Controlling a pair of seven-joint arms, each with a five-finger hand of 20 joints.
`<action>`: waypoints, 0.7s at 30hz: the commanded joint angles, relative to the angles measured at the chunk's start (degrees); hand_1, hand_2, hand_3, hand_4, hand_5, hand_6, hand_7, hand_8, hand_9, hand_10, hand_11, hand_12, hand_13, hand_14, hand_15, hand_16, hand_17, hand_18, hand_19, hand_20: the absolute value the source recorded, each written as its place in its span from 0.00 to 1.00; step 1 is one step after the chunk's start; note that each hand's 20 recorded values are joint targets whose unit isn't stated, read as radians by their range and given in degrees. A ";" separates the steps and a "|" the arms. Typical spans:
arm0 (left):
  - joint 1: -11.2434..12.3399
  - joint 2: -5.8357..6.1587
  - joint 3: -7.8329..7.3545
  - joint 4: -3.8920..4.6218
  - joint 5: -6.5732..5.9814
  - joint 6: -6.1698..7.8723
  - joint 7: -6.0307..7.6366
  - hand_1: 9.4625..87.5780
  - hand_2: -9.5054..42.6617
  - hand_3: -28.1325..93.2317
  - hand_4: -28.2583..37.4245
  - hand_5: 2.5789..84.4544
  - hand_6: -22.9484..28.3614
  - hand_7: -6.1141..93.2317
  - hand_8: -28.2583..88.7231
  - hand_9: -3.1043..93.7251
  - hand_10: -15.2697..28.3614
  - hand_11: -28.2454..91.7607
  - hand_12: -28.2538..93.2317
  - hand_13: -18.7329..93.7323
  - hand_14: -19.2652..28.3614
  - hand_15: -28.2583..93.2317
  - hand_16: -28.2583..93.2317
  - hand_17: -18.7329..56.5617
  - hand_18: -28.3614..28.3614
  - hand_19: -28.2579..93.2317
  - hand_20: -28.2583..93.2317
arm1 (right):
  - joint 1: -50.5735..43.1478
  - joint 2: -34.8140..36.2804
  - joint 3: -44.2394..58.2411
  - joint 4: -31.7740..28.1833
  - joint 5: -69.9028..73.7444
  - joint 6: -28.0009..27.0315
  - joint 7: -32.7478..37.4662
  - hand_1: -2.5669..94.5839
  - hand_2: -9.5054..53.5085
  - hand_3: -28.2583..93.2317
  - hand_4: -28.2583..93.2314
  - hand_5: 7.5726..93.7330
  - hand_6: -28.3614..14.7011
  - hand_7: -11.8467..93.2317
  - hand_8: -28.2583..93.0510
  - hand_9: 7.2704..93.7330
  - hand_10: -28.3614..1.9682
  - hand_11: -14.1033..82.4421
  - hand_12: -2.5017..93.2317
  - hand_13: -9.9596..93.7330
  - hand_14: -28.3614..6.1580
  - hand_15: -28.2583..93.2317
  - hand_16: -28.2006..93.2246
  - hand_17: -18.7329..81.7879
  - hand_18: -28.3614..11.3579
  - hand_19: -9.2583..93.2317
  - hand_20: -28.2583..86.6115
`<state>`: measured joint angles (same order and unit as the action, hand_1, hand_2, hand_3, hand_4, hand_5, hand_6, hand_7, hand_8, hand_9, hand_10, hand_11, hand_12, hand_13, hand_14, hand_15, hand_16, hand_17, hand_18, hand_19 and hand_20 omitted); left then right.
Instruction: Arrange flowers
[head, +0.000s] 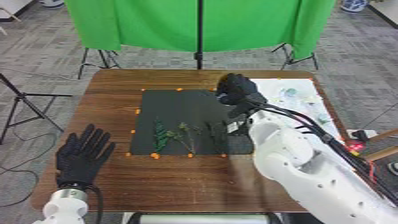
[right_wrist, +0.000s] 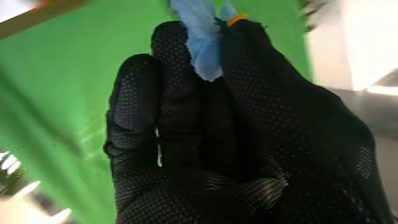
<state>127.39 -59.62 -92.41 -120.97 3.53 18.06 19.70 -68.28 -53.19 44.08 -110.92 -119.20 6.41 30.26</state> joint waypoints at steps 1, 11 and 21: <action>-0.54 0.16 1.42 0.66 0.42 0.21 -0.90 0.23 0.48 0.85 0.00 0.47 0.57 0.24 0.14 0.39 0.67 0.43 0.31 0.41 0.68 0.53 0.18 0.19 0.71 0.48 0.34 | 7.02 -8.94 -8.22 2.05 -0.90 -4.96 -5.68 0.72 0.00 0.85 0.00 0.64 0.61 0.47 0.31 0.71 0.54 0.29 0.52 0.69 0.71 0.57 0.59 0.50 0.37 1.00 0.38; -3.27 0.92 2.76 1.81 0.31 0.55 -0.88 0.23 0.49 0.84 0.00 0.47 0.57 0.23 0.15 0.39 0.67 0.42 0.32 0.40 0.67 0.51 0.19 0.19 0.71 0.47 0.34 | 13.01 -16.82 -17.73 10.68 -5.03 -10.95 -8.55 0.67 0.00 0.91 0.00 0.66 0.68 0.48 0.29 0.70 0.58 0.32 0.49 0.68 0.75 0.56 0.60 0.50 0.39 1.00 0.37; -2.47 2.75 3.26 0.62 -0.28 0.77 0.73 0.24 0.49 0.84 0.00 0.46 0.58 0.22 0.15 0.38 0.67 0.41 0.33 0.40 0.67 0.49 0.21 0.19 0.71 0.46 0.34 | 13.00 -20.61 -22.47 13.95 -10.31 -10.80 -8.97 0.61 0.00 0.99 0.00 0.59 0.76 0.53 0.08 0.54 0.58 0.50 0.30 0.63 0.80 0.55 0.58 0.48 0.43 0.99 0.33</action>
<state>124.09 -57.91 -89.70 -120.26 3.46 18.26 20.37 -53.54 -70.59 21.04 -98.87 -125.46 -4.87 22.39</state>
